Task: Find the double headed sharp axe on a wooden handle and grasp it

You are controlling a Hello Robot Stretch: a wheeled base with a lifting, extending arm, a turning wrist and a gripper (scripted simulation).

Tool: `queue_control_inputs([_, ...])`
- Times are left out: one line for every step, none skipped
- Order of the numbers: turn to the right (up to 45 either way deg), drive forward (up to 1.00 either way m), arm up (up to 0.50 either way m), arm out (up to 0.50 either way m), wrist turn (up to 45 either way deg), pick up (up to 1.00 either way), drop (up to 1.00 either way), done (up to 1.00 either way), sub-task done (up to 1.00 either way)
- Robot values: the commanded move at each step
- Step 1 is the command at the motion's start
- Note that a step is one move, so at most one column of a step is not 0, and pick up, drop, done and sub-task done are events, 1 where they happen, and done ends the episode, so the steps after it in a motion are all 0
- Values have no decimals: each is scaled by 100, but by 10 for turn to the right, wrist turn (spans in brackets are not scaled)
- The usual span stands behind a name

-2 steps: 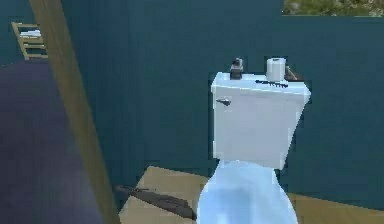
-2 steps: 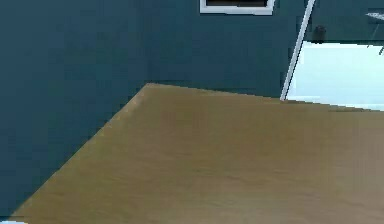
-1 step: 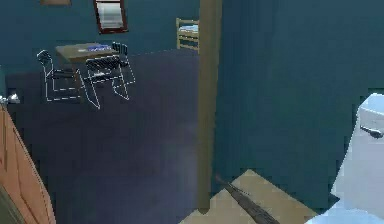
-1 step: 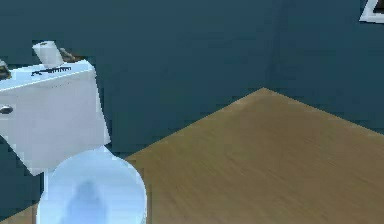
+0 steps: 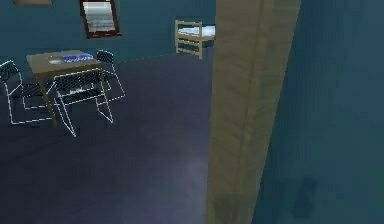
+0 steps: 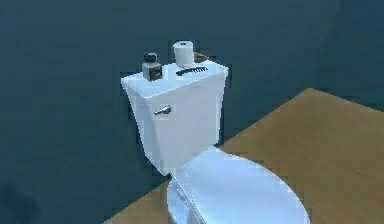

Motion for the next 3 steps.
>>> queue_control_inputs([-180, 0, 0, 0, 0, 0, 0, 0, 0])
queue_control_inputs([0, 30, 0, 0, 0, 0, 0, 0, 0])
queue_control_inputs([300, 0, 0, 0, 0, 0, 0, 0, 0])
